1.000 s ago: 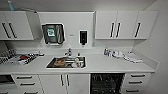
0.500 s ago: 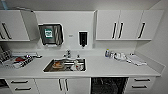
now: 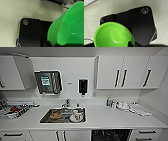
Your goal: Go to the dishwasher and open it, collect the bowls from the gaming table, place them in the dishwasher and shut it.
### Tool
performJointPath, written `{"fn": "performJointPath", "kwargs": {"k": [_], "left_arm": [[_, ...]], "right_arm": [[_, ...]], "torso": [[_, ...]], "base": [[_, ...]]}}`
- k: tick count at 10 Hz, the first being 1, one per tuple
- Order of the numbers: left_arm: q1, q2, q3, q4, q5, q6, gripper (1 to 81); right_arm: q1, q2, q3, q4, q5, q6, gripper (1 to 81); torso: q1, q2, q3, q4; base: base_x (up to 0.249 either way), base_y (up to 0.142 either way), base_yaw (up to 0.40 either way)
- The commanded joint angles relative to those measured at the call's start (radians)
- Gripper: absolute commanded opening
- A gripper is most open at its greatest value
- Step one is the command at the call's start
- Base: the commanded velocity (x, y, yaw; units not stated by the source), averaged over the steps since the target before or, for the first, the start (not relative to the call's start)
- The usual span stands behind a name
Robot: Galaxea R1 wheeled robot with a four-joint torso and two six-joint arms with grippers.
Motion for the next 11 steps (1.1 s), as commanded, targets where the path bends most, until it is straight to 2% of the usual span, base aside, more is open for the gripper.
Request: {"fn": "performJointPath", "kwargs": {"k": [1, 3, 7, 9, 11], "left_arm": [[-0.044, -0.013, 0.008, 0.017, 0.023, 0.003, 1.0], [-0.044, -0.013, 0.008, 0.017, 0.023, 0.003, 1.0], [-0.042, -0.015, 0.013, 0.02, 0.023, 0.003, 1.0], [-0.044, -0.041, 0.053, 0.02, 0.016, 0.003, 1.0], [-0.044, -0.102, 0.132, 0.017, 0.0, 0.002, 1.0]], "right_arm": [[0.05, -0.01, 0.004, -0.003, -0.053, -0.002, 1.0], [0.048, -0.01, 0.004, -0.004, -0.053, -0.002, 1.0], [0.045, -0.014, 0.012, -0.013, -0.054, -0.004, 1.0], [0.048, -0.023, 0.017, -0.015, -0.054, -0.004, 1.0], [0.058, -0.069, 0.065, -0.004, -0.053, 0.007, 1.0]], "torso": [[0.0, 0.0, 0.0, 0.0], [0.001, 0.001, 0.0, 0.0], [0.001, 0.0, 0.0, 0.0], [0.0, 0.0, 0.0, 0.0], [0.0, 0.0, 0.0, 0.0]], "base": [[0.144, 0.0, 0.0], [0.09, 0.0, 0.0], [0.0, 0.0, 0.0], [0.0, 0.0, 0.0], [0.0, 0.0, 0.0]]}}
